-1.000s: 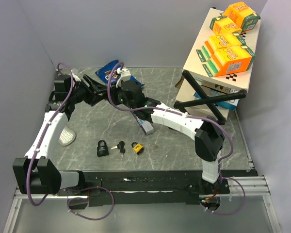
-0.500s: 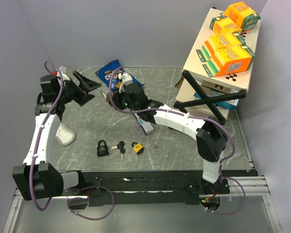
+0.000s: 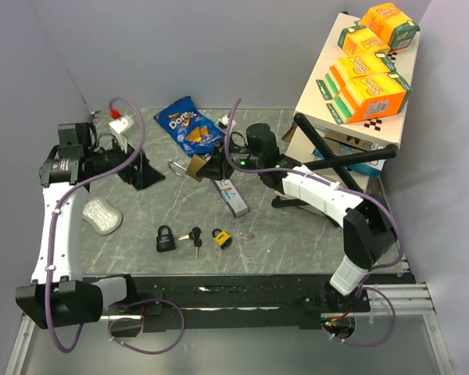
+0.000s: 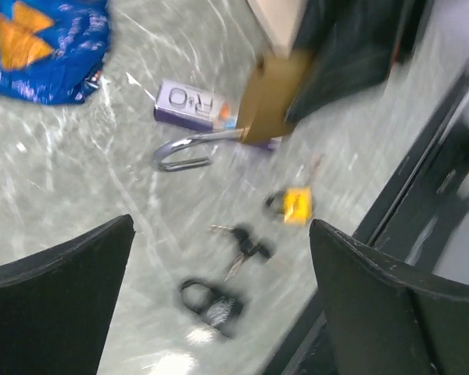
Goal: Lock with the key
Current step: Pick up the lock from the center of the board.
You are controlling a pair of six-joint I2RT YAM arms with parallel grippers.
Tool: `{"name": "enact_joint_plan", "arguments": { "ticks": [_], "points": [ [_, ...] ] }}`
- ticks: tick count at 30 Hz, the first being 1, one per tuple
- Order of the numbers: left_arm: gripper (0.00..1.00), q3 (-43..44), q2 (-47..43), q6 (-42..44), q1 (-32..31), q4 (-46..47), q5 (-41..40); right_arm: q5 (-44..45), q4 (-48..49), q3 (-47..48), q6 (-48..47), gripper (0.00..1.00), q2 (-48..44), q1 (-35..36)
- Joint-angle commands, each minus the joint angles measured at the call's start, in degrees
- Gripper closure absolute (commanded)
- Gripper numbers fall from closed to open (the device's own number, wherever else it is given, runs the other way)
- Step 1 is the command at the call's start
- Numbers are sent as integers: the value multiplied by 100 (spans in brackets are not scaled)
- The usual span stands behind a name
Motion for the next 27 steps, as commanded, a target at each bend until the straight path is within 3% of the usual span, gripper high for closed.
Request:
{"name": "enact_joint_plan", "arguments": {
  "ticks": [1,3,8,15,27],
  "points": [
    [4,-107,-191,3885,25,-1978,785,-1908,1045,64,246,100,-689,-53],
    [9,-134,-191,4659,33,-2219,838,-2103,1080,29,202,100,-750,-53],
    [16,-187,-95,5365,-45,-2702,970,-2350,992,-15,61,100,-856,-44],
    [32,-362,-77,4753,-326,-2134,988,-2561,983,-59,-9,100,-944,-18],
    [47,-450,-165,4444,-547,-1860,1032,-2535,869,-68,-158,100,-909,70]
  ]
}}
